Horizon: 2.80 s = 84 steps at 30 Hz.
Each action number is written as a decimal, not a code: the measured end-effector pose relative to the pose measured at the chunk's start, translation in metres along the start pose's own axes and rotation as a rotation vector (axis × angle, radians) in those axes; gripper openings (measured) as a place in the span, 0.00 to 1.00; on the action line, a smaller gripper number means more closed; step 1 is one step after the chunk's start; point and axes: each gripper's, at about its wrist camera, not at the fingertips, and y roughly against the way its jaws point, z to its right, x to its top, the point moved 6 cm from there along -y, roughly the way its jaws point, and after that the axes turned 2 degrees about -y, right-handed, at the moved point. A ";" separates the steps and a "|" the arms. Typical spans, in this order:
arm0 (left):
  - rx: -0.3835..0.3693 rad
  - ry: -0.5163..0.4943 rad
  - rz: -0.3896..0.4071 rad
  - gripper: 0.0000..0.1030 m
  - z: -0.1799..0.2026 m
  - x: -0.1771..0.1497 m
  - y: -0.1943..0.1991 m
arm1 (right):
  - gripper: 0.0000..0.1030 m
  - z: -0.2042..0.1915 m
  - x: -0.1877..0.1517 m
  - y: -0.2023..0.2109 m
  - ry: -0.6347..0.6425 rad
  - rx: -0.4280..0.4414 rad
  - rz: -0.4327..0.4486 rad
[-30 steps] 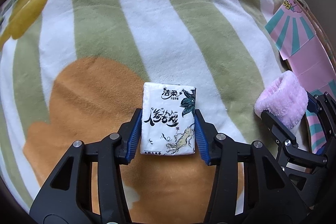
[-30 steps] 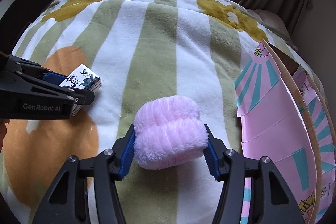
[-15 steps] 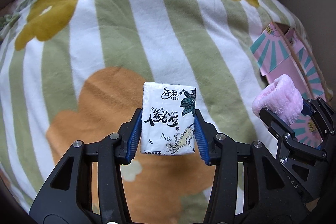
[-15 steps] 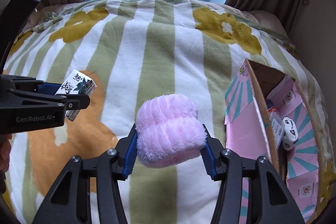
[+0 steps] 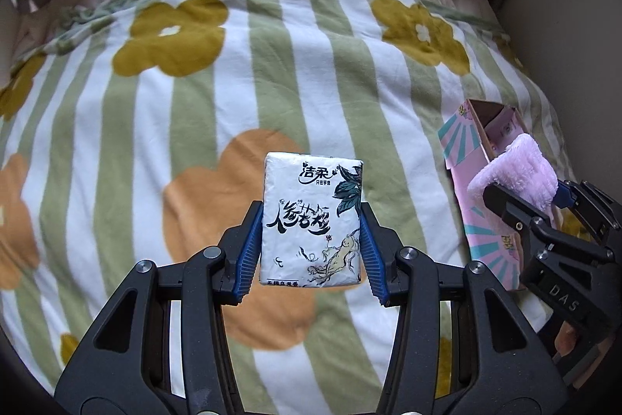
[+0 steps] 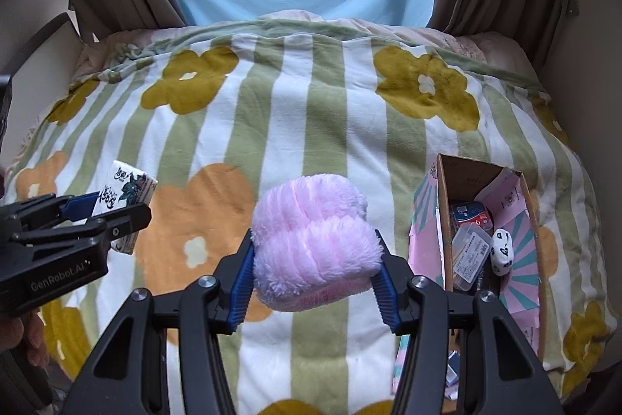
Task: Organize objects
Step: 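Carry the tissue pack and pink puff into the cardboard box with both tools, then open both tools to release the tissue pack and puff in the box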
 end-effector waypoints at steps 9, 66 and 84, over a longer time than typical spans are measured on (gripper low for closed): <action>0.069 0.070 0.021 0.42 -0.009 -0.035 0.049 | 0.48 -0.013 -0.015 0.036 0.035 0.054 -0.030; -0.261 -0.583 -0.193 0.42 0.366 0.018 -0.168 | 0.48 0.239 -0.122 -0.045 -0.339 -0.122 -0.224; -0.260 -0.590 -0.161 1.00 0.374 0.034 -0.170 | 1.00 0.226 -0.119 -0.044 -0.334 -0.070 -0.187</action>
